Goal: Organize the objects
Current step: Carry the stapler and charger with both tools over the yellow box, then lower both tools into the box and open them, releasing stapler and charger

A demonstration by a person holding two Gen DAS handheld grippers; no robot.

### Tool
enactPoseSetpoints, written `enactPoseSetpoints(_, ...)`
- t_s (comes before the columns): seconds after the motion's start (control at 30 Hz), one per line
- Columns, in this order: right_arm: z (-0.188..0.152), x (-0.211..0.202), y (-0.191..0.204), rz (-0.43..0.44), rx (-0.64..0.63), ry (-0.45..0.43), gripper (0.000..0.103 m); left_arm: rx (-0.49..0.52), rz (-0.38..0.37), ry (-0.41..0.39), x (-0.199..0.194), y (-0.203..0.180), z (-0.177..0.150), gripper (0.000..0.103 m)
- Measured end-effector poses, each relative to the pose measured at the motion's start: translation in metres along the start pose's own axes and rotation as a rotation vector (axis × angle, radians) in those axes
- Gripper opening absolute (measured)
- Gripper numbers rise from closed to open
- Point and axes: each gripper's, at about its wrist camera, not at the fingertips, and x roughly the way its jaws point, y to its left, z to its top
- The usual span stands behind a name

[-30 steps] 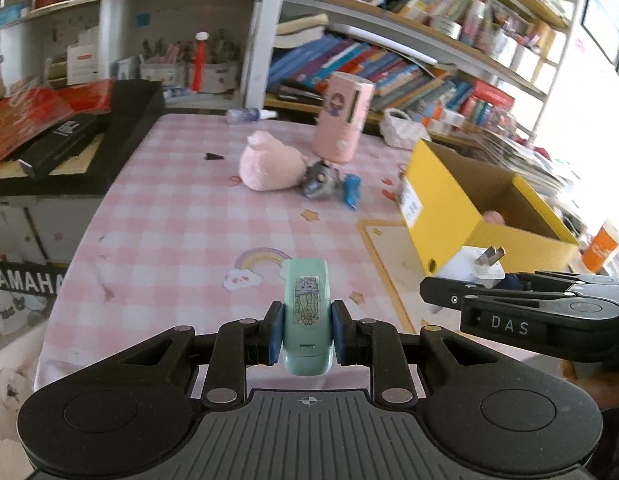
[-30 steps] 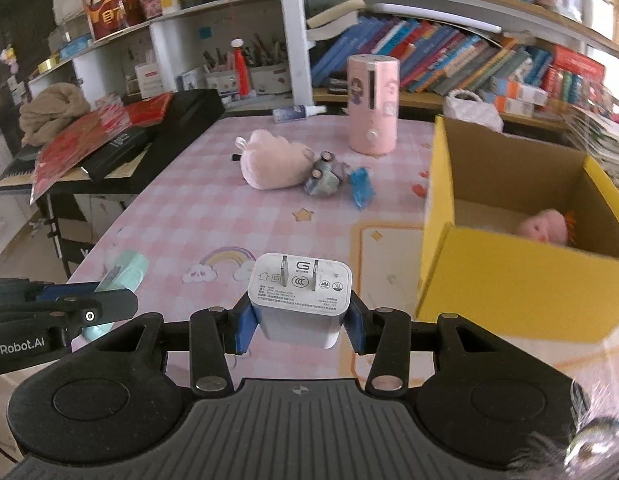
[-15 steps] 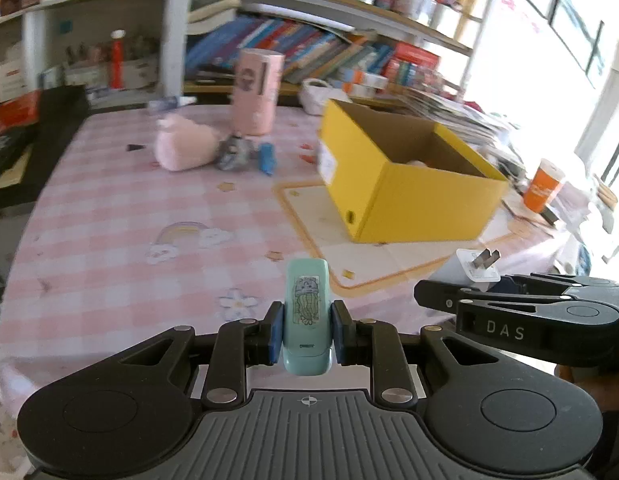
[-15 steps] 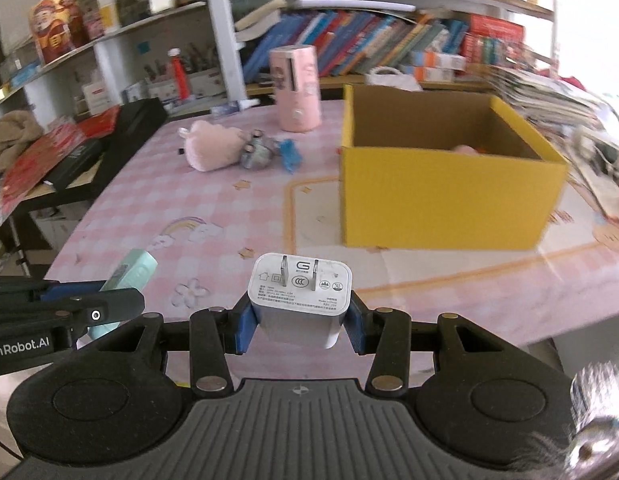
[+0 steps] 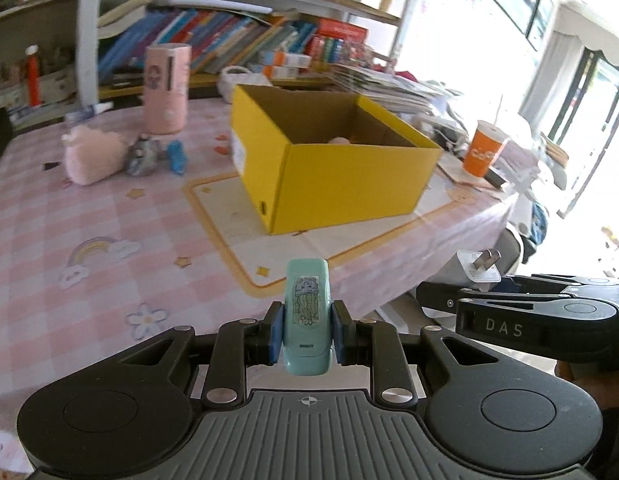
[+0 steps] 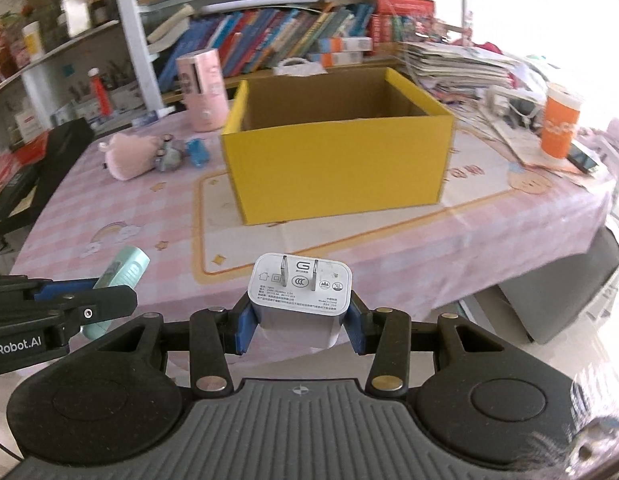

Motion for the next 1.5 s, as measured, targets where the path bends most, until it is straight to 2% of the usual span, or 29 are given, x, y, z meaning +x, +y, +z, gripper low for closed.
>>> enactPoseSetpoints(0.33, 0.003, 0.005, -0.03, -0.059, 0.069, 0.016, 0.042, 0.045, -0.042, 0.019, 0.022, -0.017, 0.013, 0.023)
enactPoseSetpoints(0.83, 0.034, 0.028, -0.063, -0.079, 0.071, 0.016, 0.042, 0.062, -0.053, 0.006, 0.057, -0.035, 0.044, 0.023)
enactPoseSetpoints(1.0, 0.057, 0.037, -0.075, -0.073, 0.042, -0.021, 0.042, 0.076, -0.033, -0.047, 0.066, -0.044, 0.063, 0.023)
enactPoseSetpoints(1.27, 0.113, 0.05, -0.091, -0.041, -0.057, -0.146, 0.042, 0.043, 0.014, -0.14, 0.088, -0.048, 0.109, 0.023)
enactPoseSetpoints(1.5, 0.163, 0.069, -0.102, 0.028, -0.102, -0.229, 0.042, 0.023, 0.078, -0.163, 0.116, -0.05, 0.139, 0.023)
